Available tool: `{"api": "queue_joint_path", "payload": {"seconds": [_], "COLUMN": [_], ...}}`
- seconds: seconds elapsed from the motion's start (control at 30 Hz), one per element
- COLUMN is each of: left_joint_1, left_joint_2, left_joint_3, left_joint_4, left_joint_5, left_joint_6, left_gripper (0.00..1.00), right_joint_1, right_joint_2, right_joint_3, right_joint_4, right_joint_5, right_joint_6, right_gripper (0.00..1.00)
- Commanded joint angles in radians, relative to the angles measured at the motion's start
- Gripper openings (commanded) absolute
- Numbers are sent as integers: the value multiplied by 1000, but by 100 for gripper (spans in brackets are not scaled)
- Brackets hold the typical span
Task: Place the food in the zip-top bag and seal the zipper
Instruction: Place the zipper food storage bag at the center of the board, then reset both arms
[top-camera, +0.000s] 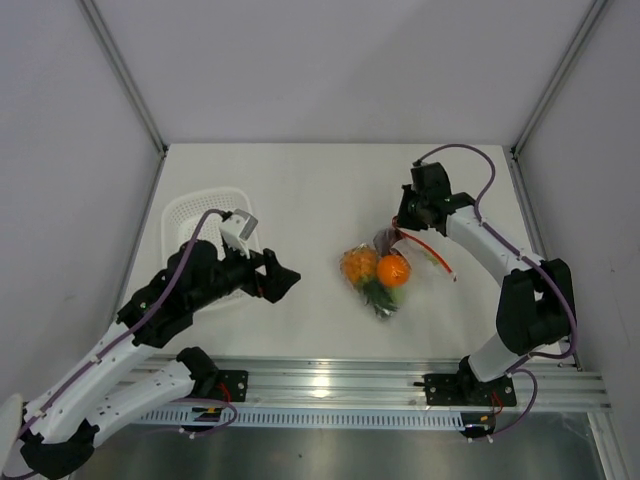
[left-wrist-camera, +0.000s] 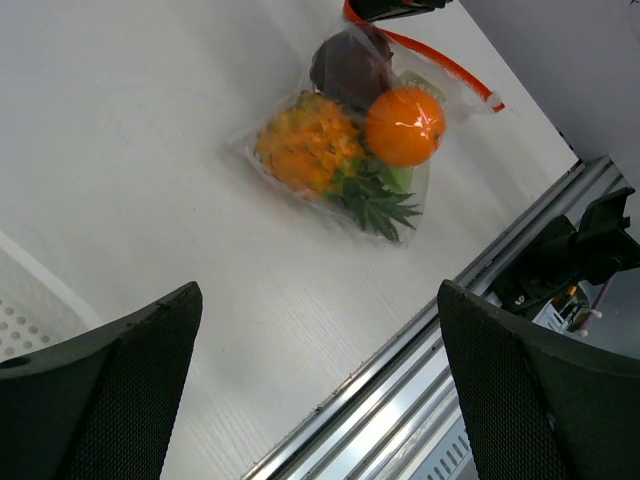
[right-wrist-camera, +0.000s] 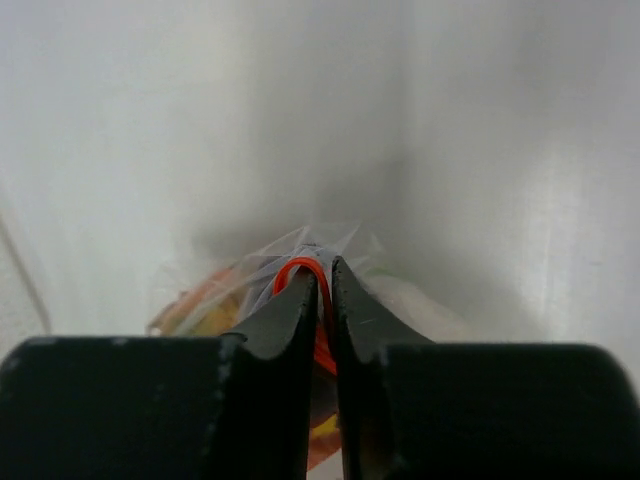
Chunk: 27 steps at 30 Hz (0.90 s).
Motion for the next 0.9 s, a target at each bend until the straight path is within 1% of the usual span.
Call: {"api": "queue_joint_path", "payload": {"seconds": [0.0,0.1,0.13,0.2,0.23,0.27,0.3,0.33,0.37,0.47,0.6,0.73,0.87], "left_joint_1": [0,0,0,0,0,0,0,0,0,0,0,0,0], "left_joint_2": [24,45,50,64,70,85,93,99,109,114,116,123,133], "left_joint_3": [-11,-17,-19,-25,-26,-28,-17,-26,-29,-46,-69,-78,-88], "left_joint_4": [92,112,127,140,144,147,147,149,150,172,205,232,248], "left_joint_5": [62,85,93,94,94,102,104,107,113,122,125,137,150], "left_joint_6": [-34,-44,-47,-57,-60,-66,-70,-75,-84,-96,-109,-123,-135], "left_gripper": [99,99,100,100,100,100,99,99,100,100,99,100,100], "right_joint_1": [-30,-44,-45,-45,-47,-47,-46,-47,-47,-47,-47,-39,-12], "right_joint_2": [-40,-37,-40,-65,-77,-89,-114,-129,-157,-201,-322,-445,-534], "right_joint_3": [-29,-34,-35,-34,-31,-29,-22,-19,-16,-11,-38,-91,-112], "right_joint_4": [-72,-84,-92,-102,-107,-115,-133,-141,-157,-202,-237,-259,-325], "right_joint_5": [173,212,222,239,248,267,275,278,278,279,247,170,155], "right_joint_6": [-65,-85,-86,-86,-85,-79,-77,-74,-73,-57,-53,-39,-10], "right_gripper": [15,27,38,53,57,65,80,97,100,99,100,99,99]}}
